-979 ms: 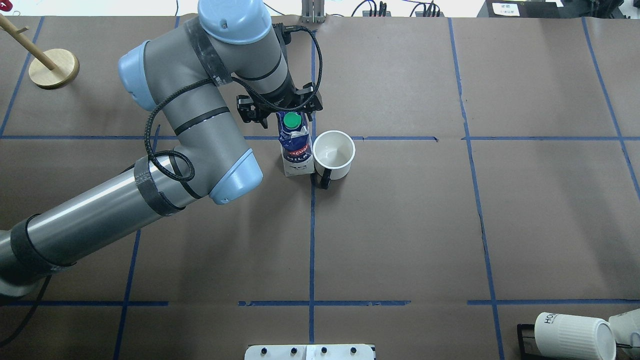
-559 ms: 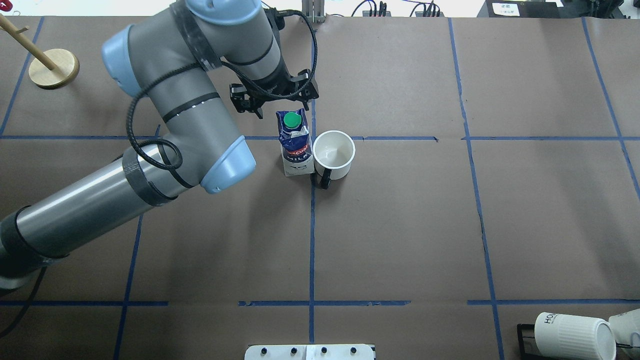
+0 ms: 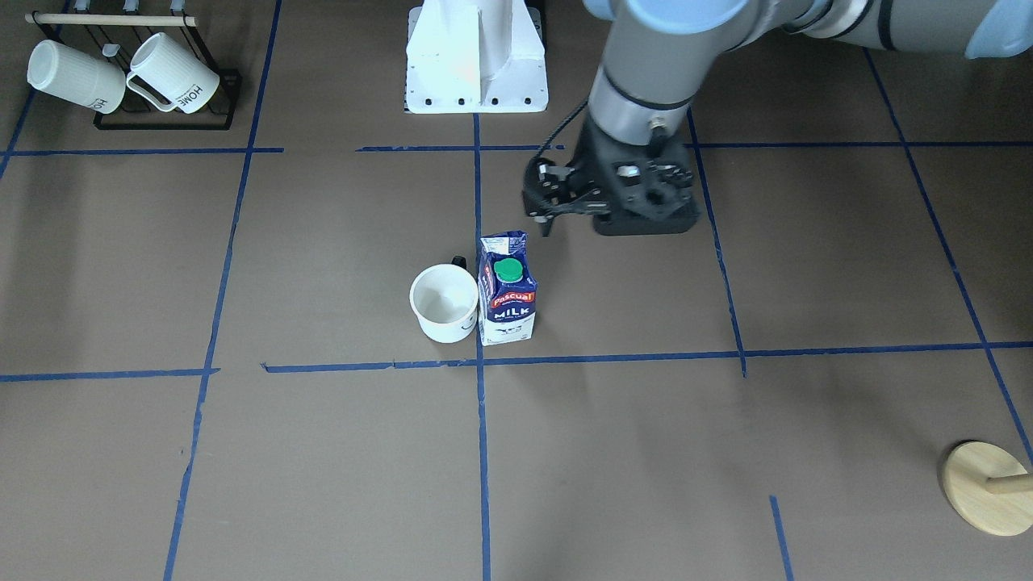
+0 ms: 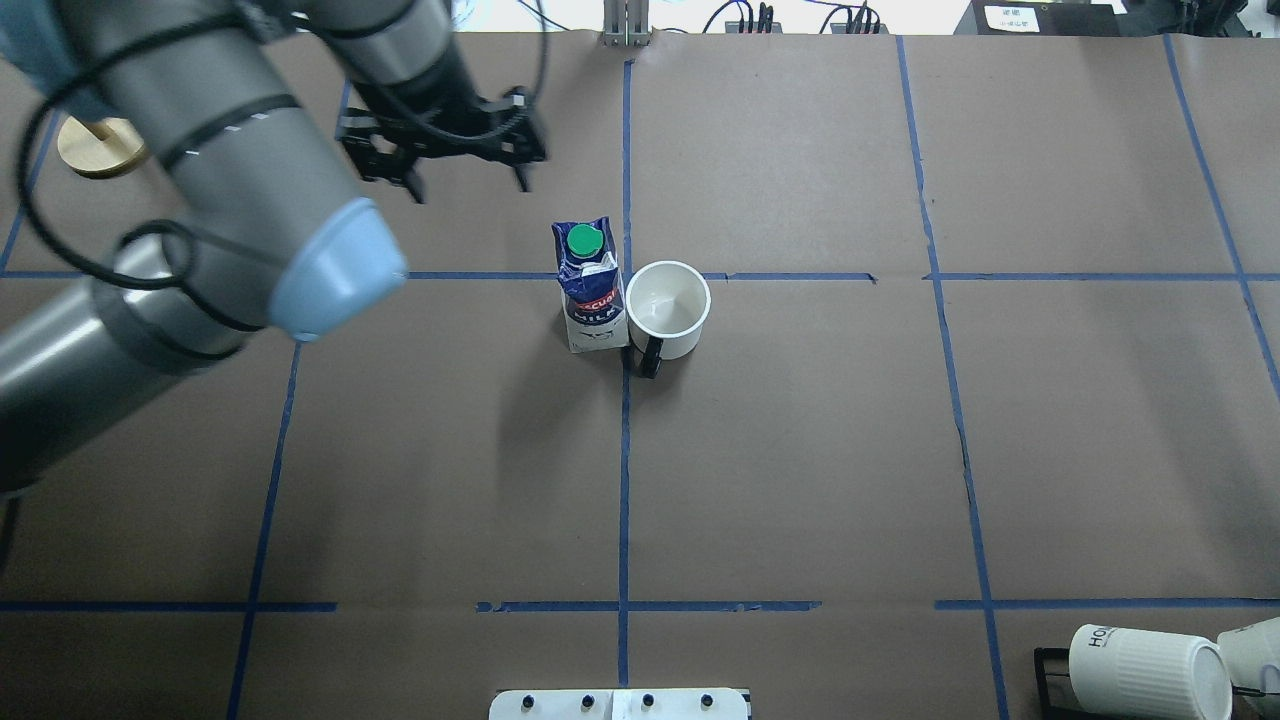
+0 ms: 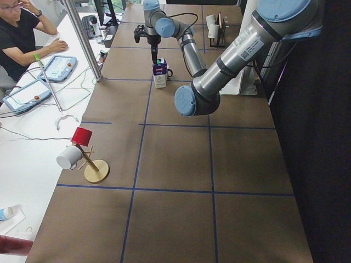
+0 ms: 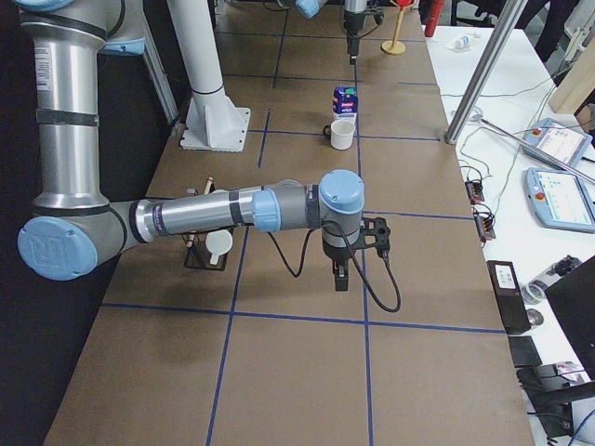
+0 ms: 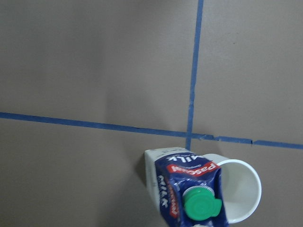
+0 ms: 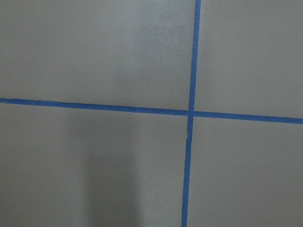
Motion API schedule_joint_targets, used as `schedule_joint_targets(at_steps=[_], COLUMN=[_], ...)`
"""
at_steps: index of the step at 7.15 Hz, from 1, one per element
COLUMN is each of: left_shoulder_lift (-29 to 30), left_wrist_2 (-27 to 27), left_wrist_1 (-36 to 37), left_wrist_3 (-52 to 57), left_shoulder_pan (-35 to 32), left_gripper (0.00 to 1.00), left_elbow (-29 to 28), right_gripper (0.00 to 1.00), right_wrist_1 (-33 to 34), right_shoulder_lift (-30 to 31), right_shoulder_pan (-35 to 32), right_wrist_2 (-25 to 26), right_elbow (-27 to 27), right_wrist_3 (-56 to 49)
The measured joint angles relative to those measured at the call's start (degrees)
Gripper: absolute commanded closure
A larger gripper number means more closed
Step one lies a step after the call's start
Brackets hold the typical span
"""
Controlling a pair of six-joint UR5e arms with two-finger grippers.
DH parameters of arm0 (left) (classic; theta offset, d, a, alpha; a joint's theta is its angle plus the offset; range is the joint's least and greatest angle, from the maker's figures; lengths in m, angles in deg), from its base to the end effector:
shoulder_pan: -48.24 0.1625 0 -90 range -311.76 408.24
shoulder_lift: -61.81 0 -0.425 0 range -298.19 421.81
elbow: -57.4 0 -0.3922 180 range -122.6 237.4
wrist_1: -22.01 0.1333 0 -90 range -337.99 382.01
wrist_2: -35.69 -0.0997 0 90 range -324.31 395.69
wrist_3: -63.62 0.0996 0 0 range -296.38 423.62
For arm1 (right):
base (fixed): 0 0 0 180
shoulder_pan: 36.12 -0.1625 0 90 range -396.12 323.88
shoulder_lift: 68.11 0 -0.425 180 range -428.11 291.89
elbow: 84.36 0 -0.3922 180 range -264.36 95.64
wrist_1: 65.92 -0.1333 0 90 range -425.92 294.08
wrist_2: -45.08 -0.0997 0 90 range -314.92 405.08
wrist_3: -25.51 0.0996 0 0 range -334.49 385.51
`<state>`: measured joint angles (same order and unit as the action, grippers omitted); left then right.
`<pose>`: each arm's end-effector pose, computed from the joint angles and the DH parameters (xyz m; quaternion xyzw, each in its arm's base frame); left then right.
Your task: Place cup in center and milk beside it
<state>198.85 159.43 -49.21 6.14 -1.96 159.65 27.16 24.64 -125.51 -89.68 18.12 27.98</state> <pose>0.3504 -0.5423 0.1131 0.0146 0.4286 -0.0387 0.9026 0.0581 -0.4740 0.5794 0.0434 -0.3814 -0.0071 0.9234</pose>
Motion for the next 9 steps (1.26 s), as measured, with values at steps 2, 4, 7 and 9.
schedule_joint_targets(at_steps=[2, 4, 7, 9], left_shoulder_lift=[-9.39, -17.42, -31.49, -40.68], left_wrist_2=[1.68, 2.61, 4.08, 5.64], left_wrist_1=[1.80, 4.65, 7.56, 4.54], left_wrist_3=[10.27, 21.88, 46.76, 59.75], left_shoulder_pan=[-6.06, -12.19, -24.83, -31.94], left_gripper=[0.00, 0.00, 0.00, 0.00], left_elbow=[6.00, 9.23, 9.87, 8.00], right_gripper=[0.00, 0.00, 0.00, 0.00], right_wrist_1=[-0.49, -1.04, -1.31, -1.33], right_shoulder_lift=[1.80, 2.56, 2.57, 2.46], right_shoulder_pan=[-0.42, -0.47, -0.46, -0.43], right_wrist_2=[0.07, 0.26, 0.04, -0.09], right_elbow=[-3.34, -4.37, -4.22, -4.16], right_wrist_3=[-1.32, -1.18, -0.92, -0.83])
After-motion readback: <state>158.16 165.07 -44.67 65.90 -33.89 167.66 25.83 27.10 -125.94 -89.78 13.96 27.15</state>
